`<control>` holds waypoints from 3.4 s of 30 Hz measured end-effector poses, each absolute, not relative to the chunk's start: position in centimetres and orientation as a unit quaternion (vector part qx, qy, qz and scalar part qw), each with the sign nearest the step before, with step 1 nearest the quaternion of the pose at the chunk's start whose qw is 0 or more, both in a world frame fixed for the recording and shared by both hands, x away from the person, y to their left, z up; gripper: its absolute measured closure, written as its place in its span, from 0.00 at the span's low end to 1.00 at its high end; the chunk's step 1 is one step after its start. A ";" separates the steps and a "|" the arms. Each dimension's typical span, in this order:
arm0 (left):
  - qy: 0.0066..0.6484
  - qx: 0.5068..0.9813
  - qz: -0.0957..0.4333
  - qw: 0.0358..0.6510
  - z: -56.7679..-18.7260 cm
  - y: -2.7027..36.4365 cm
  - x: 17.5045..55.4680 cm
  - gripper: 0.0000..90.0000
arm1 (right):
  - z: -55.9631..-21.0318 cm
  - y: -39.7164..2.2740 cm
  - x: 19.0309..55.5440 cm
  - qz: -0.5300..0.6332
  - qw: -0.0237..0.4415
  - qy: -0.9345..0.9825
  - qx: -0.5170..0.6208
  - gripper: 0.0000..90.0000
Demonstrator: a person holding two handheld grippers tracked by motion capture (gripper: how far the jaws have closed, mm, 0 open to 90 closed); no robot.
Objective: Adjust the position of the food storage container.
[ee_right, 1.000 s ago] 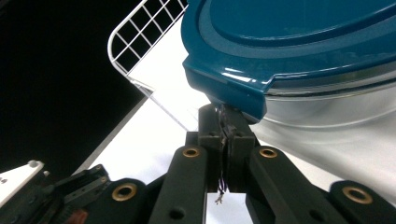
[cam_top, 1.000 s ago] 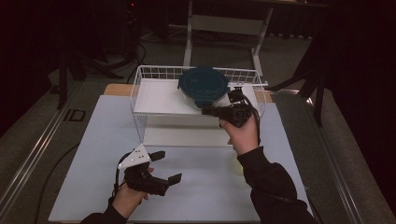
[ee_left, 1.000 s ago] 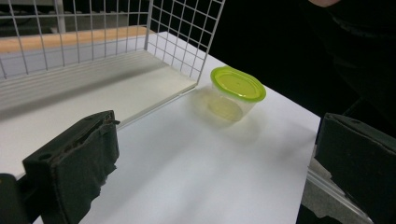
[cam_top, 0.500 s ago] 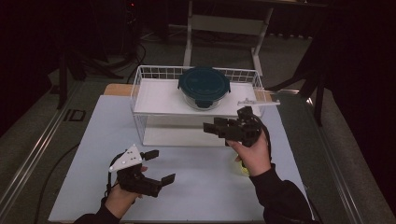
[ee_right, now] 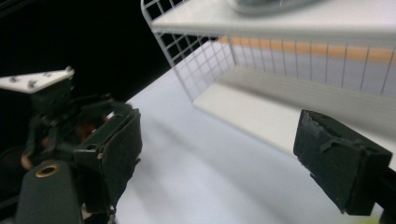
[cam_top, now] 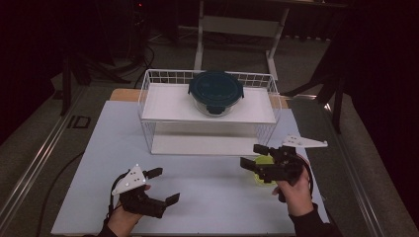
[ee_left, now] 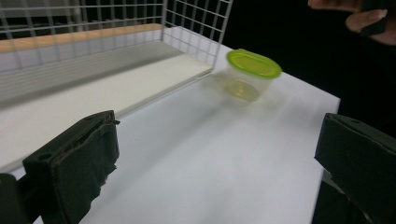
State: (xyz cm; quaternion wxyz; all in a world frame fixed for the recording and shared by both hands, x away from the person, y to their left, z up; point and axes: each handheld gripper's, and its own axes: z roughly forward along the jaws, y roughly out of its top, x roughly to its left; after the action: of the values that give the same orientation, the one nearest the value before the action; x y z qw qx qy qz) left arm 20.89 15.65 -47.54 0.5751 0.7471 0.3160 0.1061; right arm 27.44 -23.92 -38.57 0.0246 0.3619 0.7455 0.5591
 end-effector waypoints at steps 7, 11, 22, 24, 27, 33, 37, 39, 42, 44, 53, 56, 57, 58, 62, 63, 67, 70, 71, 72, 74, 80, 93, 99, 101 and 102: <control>0.309 0.754 0.117 0.568 -47.8 15.7 20.7 0.00 | -41.2 -26.7 26.1 0.540 0.031 0.751 0.378 0.17; 0.310 0.753 0.121 0.568 -48.0 15.8 20.7 0.00 | -42.7 -28.5 25.7 0.503 0.061 0.764 0.400 0.39; 0.291 0.760 0.127 0.567 -48.0 15.2 20.6 0.00 | -45.2 -34.7 25.4 0.460 0.117 0.738 0.480 0.90; 0.288 0.759 0.124 0.570 -48.0 15.2 20.7 0.00 | -46.0 -35.5 25.7 0.451 0.119 0.733 0.495 0.99; 0.283 0.756 0.116 0.579 -48.0 15.2 20.6 0.00 | -47.2 -36.5 26.5 0.442 0.118 0.722 0.519 1.00; 0.280 0.760 0.117 0.575 -48.2 15.1 20.6 0.00 | -50.0 -36.4 28.4 0.413 0.106 0.728 0.537 1.00; 0.271 0.759 0.117 0.581 -48.2 15.1 20.4 0.00 | -51.3 -36.1 29.4 0.405 0.096 0.729 0.543 1.00; 0.268 0.761 0.120 0.579 -48.2 15.1 20.4 0.00 | -51.5 -36.0 29.6 0.406 0.092 0.730 0.543 1.00; 0.268 0.761 0.120 0.579 -48.2 15.1 20.4 0.00 | -52.1 -35.8 30.1 0.408 0.082 0.731 0.541 1.00; 0.270 0.759 0.118 0.580 -48.2 15.1 20.5 0.00 | -52.3 -35.6 30.1 0.408 0.077 0.733 0.539 1.00; 0.272 0.758 0.117 0.582 -48.2 15.2 20.5 0.00 | -52.6 -33.8 29.7 0.413 0.050 0.742 0.526 1.00; 0.271 0.758 0.118 0.582 -48.2 15.2 20.5 0.00 | -52.5 -33.0 29.6 0.417 0.042 0.748 0.515 1.00; 0.271 0.758 0.118 0.581 -48.2 15.2 20.5 0.00 | -52.4 -32.8 29.6 0.417 0.040 0.749 0.513 1.00; 0.271 0.758 0.118 0.581 -48.2 15.2 20.5 0.00 | -52.4 -32.6 29.6 0.415 0.041 0.752 0.510 1.00; 0.271 0.758 0.118 0.581 -48.2 15.2 20.4 0.00 | -52.3 -32.7 30.2 0.411 0.047 0.751 0.515 1.00; 0.272 0.758 0.118 0.581 -48.2 15.3 20.5 0.00 | -52.4 -32.8 30.3 0.410 0.050 0.750 0.517 1.00; 0.274 0.757 0.116 0.581 -48.3 15.3 20.6 0.00 | -52.6 -32.8 31.1 0.409 0.043 0.748 0.520 1.00; 0.276 0.757 0.114 0.582 -48.3 15.3 20.6 0.00 | -52.6 -32.5 31.2 0.409 0.040 0.751 0.517 1.00; 0.275 0.757 0.116 0.582 -48.3 15.3 20.6 0.00 | -52.6 -32.3 31.2 0.409 0.039 0.753 0.514 1.00; 0.274 0.757 0.116 0.581 -48.3 15.3 20.6 0.00 | -52.7 -32.0 31.3 0.407 0.037 0.757 0.511 1.00; 0.274 0.757 0.116 0.581 -48.3 15.3 20.5 0.00 | -52.7 -31.8 31.3 0.407 0.033 0.758 0.509 1.00; 0.274 0.757 0.115 0.582 -48.3 15.3 20.5 0.00 | -52.8 -30.6 31.2 0.403 0.024 0.766 0.500 1.00; 0.276 0.757 0.113 0.582 -48.3 15.3 20.5 0.00 | -52.6 -27.0 31.3 0.404 -0.002 0.784 0.471 1.00; 0.274 0.759 0.113 0.580 -48.3 15.2 20.4 0.00 | -52.6 -25.1 31.3 0.404 -0.014 0.794 0.454 1.00; 0.274 0.759 0.113 0.580 -48.3 15.3 20.4 0.00 | -52.6 -24.5 31.3 0.403 -0.018 0.798 0.448 1.00; 0.274 0.758 0.112 0.580 -48.3 15.3 20.5 0.00 | -52.5 -24.2 31.2 0.403 -0.020 0.799 0.446 1.00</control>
State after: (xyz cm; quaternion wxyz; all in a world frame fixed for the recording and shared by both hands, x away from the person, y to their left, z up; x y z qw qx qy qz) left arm 20.45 15.26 -48.34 0.5805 0.7585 0.2741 0.1122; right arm 31.22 -24.22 -52.55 -0.0201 0.4463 0.7990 0.4026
